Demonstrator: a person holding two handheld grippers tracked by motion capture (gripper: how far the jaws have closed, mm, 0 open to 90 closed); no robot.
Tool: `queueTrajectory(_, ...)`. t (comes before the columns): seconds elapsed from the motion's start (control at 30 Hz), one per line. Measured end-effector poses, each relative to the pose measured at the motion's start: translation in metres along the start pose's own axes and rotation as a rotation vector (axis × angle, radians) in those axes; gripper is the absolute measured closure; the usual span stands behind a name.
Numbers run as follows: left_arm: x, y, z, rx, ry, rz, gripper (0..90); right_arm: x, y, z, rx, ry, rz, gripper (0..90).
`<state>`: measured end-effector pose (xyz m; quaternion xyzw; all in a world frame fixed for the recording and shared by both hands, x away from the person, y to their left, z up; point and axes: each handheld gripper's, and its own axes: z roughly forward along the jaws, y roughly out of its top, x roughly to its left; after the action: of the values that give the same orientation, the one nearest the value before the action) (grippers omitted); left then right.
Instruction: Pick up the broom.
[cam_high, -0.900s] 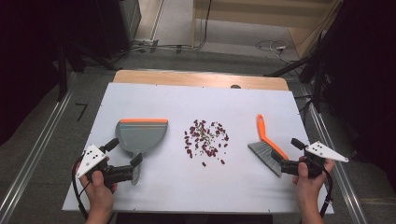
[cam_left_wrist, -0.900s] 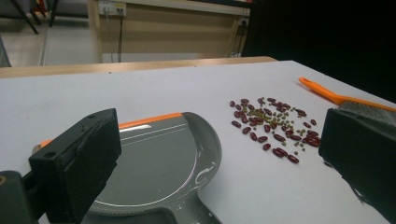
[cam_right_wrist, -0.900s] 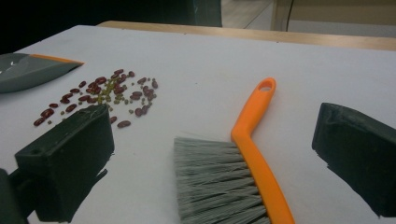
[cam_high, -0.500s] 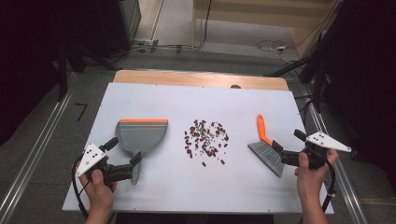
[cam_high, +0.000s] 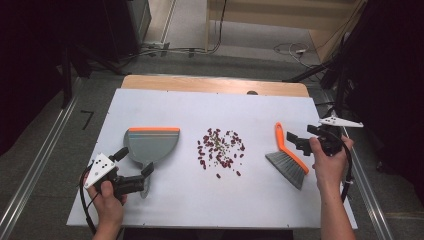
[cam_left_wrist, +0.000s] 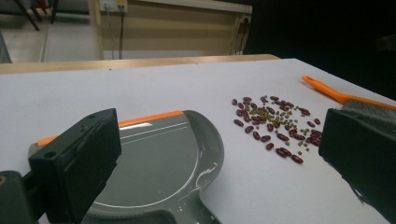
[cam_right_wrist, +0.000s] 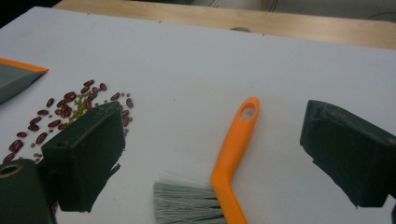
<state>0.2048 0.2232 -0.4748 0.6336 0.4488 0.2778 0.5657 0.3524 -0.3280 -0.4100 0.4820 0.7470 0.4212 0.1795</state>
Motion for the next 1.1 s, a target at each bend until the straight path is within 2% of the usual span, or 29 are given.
queueTrajectory(0.03,-0.001,0.0,0.001,0.002,-0.004,-0.001,0.0,0.0,0.0,0.0,0.0,0.0,0.0,7.6)
queueTrajectory(0.07,-0.001,0.0,0.001,0.007,-0.009,0.005,0.0,0.0,0.003,0.009,0.029,-0.019,0.0,16.9)
queueTrajectory(0.2,-0.004,-0.001,0.001,0.009,-0.011,0.008,0.0,0.006,0.004,0.025,0.088,-0.044,-0.003,39.6)
queueTrajectory(0.27,-0.004,-0.001,0.001,0.01,-0.01,0.009,0.0,0.009,0.002,0.033,0.124,-0.066,-0.016,42.6)
queueTrajectory(0.33,-0.003,-0.001,0.001,0.011,-0.008,0.01,0.0,0.01,-0.001,0.042,0.178,-0.088,-0.008,45.7)
queueTrajectory(0.47,-0.003,-0.001,0.002,0.013,-0.01,0.01,0.0,0.006,-0.007,0.053,0.245,-0.094,0.016,50.8)
queueTrajectory(0.57,-0.003,-0.002,0.002,0.017,-0.012,0.01,0.0,0.006,-0.012,0.059,0.283,-0.101,-0.008,54.5)
queueTrajectory(0.63,-0.003,-0.002,0.002,0.02,-0.013,0.013,0.0,0.006,-0.013,0.06,0.292,-0.104,-0.009,55.9)
queueTrajectory(0.73,-0.004,-0.002,0.003,0.021,-0.013,0.014,0.0,0.002,-0.018,0.067,0.313,-0.062,0.028,60.5)
queueTrajectory(0.77,-0.004,-0.002,0.003,0.021,-0.013,0.014,0.0,0.003,-0.019,0.069,0.324,-0.07,0.047,60.5)
queueTrajectory(0.87,-0.004,-0.002,0.003,0.025,-0.016,0.017,0.0,0.004,-0.022,0.074,0.351,-0.123,0.025,61.8)
queueTrajectory(1.1,-0.004,-0.003,0.004,0.027,-0.016,0.017,0.0,0.003,-0.027,0.078,0.398,-0.166,0.02,65.6)
